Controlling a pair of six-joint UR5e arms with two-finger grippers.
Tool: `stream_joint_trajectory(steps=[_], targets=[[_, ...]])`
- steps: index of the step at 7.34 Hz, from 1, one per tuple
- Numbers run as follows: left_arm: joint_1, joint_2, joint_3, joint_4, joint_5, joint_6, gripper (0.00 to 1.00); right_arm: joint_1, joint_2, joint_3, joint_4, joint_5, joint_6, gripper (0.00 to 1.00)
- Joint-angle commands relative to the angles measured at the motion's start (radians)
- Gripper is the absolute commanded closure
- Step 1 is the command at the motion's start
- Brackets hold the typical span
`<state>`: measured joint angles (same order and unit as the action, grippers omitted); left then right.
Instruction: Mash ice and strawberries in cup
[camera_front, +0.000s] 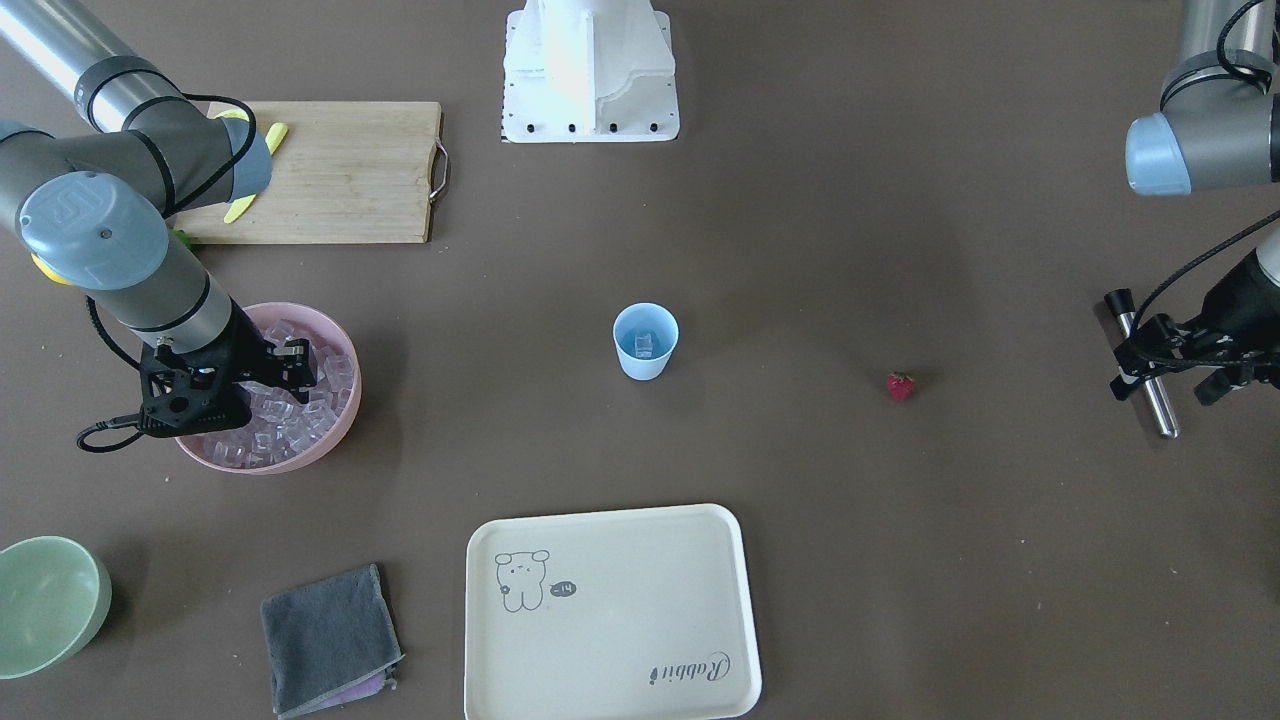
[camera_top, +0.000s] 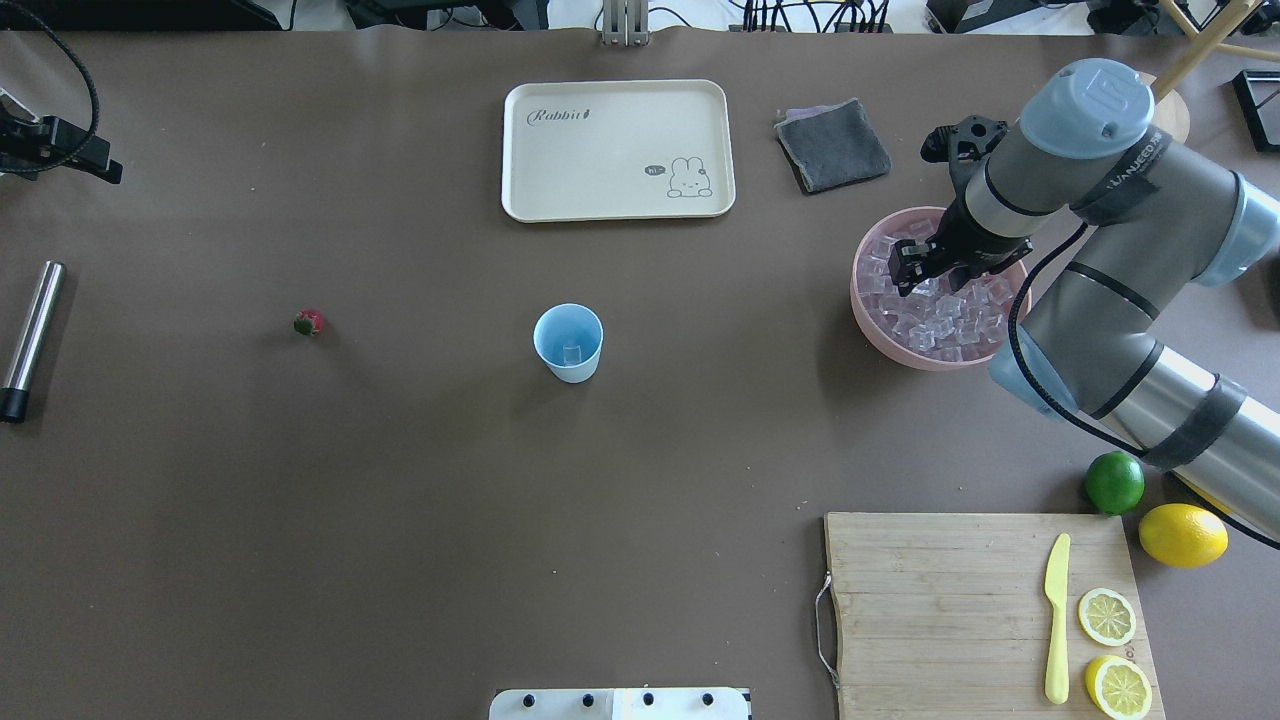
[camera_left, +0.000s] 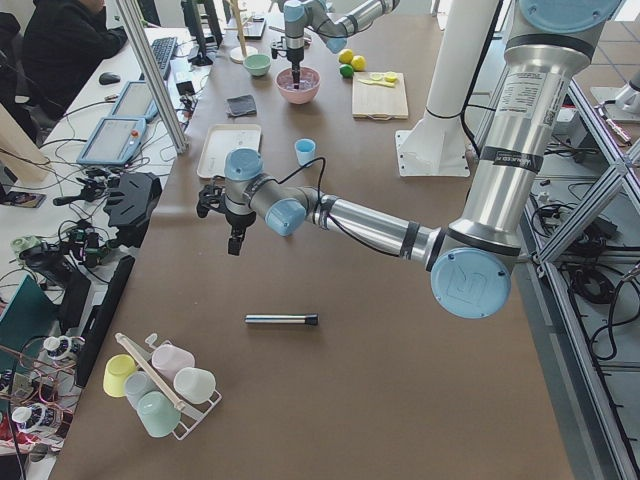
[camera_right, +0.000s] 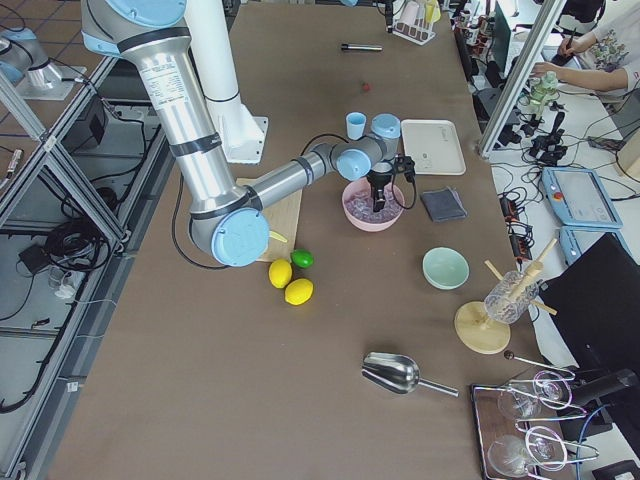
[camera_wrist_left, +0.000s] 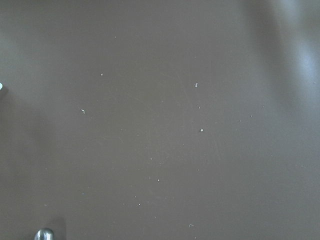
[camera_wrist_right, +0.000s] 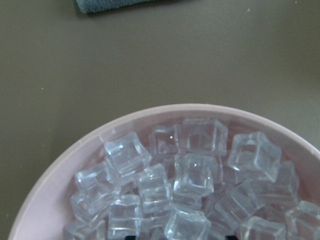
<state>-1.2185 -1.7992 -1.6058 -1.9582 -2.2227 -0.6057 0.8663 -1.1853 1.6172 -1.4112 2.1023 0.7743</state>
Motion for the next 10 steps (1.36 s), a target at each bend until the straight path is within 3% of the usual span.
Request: stream_joint_trajectory(steps=[1, 4, 6, 8, 10], targets=[[0.002, 0.001, 0.000, -0.001, 0.002, 0.001, 0.02, -0.009, -0.002, 0.001, 0.000, -0.001, -0.001, 0.33], [0.005, 0.001, -0.003, -0.001, 0.021, 0.000, 0.02, -0.013, 0.000, -0.006, 0.002, -0.004, -0.003, 0.37], [0.005, 0.001, -0.002, -0.001, 0.021, 0.000, 0.02, -0.012, -0.004, -0.008, 0.032, -0.004, -0.024, 0.66], [0.005, 0.003, -0.002, -0.002, 0.021, 0.000, 0.02, -0.012, -0.017, -0.010, 0.060, -0.005, -0.024, 0.73], [0.007, 0.004, 0.001, -0.002, 0.021, 0.000, 0.02, -0.012, -0.014, -0.005, 0.060, -0.007, -0.026, 0.95]])
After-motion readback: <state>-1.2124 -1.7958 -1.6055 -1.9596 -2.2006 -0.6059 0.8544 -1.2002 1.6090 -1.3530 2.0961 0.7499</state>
